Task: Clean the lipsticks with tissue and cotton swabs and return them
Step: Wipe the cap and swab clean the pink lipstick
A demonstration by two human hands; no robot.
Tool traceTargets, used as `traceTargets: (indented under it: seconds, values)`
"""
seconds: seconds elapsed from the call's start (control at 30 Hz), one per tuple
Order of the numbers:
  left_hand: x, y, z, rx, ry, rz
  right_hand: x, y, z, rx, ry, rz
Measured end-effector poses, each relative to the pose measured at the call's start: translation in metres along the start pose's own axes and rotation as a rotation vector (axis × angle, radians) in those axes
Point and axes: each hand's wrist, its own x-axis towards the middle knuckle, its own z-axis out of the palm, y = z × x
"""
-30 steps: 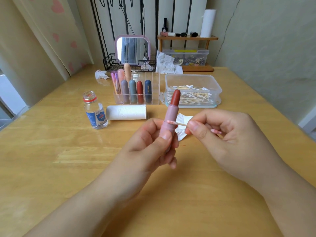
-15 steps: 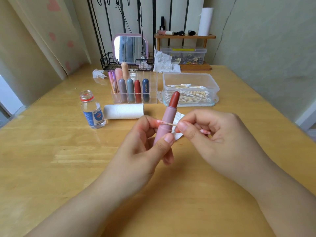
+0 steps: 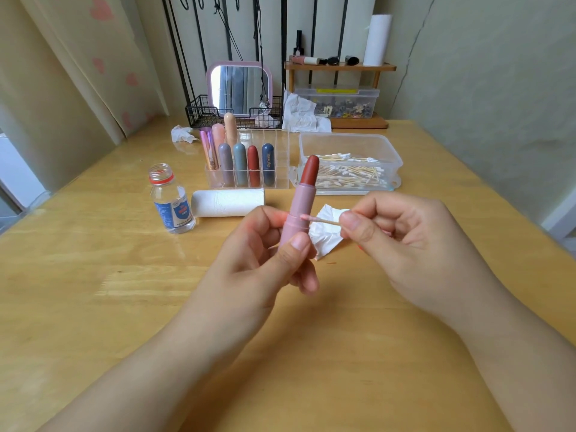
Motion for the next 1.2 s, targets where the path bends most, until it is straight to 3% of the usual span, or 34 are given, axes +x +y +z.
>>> traceTargets:
  seconds: [0.67, 0.9, 1.2]
  values:
    - [0.0025, 0.0008, 0.0045, -0.343, -0.075, -0.13, 0.0034, 0.0039, 0.0008, 0.001, 0.004, 0.002]
    - [-0.0006, 0.0039, 0.0058, -0.245, -0.055, -0.118, 0.0007, 0.0035, 0.0045, -0.023, 0.002, -0.021]
    - [-0.0011, -0.0006, 0.0052, -0.298, -0.112, -0.154, -0.0014, -0.0019, 0.004, -0.033, -0.024, -0.058]
